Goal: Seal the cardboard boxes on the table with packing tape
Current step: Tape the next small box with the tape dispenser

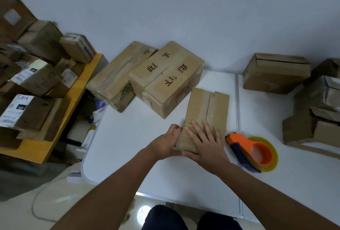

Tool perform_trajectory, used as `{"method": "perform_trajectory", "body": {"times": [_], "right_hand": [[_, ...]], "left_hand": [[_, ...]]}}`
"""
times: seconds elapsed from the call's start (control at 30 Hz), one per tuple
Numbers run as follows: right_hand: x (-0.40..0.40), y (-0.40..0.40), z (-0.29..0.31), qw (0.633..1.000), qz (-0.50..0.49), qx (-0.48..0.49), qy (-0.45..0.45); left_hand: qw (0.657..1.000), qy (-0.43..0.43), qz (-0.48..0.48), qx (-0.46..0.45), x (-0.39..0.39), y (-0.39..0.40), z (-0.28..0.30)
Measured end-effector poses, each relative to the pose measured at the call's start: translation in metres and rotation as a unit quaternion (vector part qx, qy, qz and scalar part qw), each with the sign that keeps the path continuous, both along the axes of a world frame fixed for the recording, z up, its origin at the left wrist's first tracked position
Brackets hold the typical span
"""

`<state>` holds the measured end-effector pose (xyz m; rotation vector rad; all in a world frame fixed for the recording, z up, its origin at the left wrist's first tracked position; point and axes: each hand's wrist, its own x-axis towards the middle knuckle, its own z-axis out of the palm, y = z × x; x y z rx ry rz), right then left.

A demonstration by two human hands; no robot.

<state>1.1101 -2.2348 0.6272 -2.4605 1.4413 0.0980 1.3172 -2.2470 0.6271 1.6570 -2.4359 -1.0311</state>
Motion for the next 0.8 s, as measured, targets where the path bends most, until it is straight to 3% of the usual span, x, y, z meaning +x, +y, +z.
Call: {"method": "perform_trajectory", "body": {"times": [0.07,0.13,0.2,0.27,0.33,0.47,0.67,0.8], "right_hand": [[-0.005,-0.005,0.011,0.992,-0.035,0.046,-0.11],[-0.013,-0.013,0.021,0.962,-0.127,0.09,-0.226],[-0.027,-0.023,0.023,0.941,-0.227,0.078,-0.239],[-0.034,-0.022,0.024,0.94,-0.256,0.116,-0.193],[-0.031,-0.007,0.028,0.944,-0.242,0.128,-0.187],[-0.022,0.026,0.039,0.907,-0.273,0.117,-0.298],[-0.049,0.011,0.024,0.915,-0.281,-0.034,-0.289],[-0.058,-0.005,0.018,0.912,-0.246,0.135,-0.301]], "left_hand": [[1.0,-0.009,0.019,0.011,0.003,0.007,-0.004],[0.997,-0.023,0.072,0.029,0.008,0.014,0.003],[0.991,-0.021,0.136,-0.005,0.007,0.017,0.017],[0.985,0.007,0.149,-0.08,-0.006,0.016,0.03],[0.988,-0.007,0.115,-0.1,-0.027,0.016,0.037],[0.983,-0.172,0.056,-0.008,-0.048,0.024,0.036],[0.973,-0.215,-0.084,0.011,-0.016,0.028,0.041],[0.951,-0.235,-0.202,0.022,0.016,0.01,0.054]]}}
